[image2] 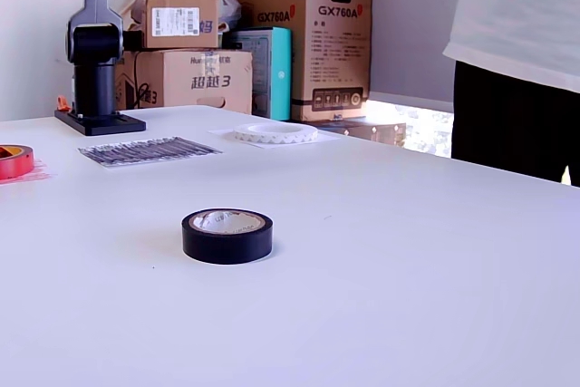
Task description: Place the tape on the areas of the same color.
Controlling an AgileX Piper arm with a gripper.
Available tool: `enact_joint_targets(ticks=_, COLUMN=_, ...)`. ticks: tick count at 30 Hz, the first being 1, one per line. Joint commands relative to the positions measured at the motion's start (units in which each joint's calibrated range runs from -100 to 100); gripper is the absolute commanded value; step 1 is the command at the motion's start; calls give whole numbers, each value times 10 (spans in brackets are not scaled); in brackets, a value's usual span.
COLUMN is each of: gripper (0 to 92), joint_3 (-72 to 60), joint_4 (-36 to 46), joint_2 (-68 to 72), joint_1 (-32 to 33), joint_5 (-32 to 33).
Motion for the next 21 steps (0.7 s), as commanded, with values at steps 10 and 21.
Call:
enact_joint_targets(ticks=10, gripper=462, joint_3=-224, joint_4=-7, joint_2=220, joint_1=-11, joint_5=6)
enact_joint_targets(ticks=21, gripper=461, joint_3=-276, joint_4=-7, joint_2=353, joint_1=-37, joint_5=5)
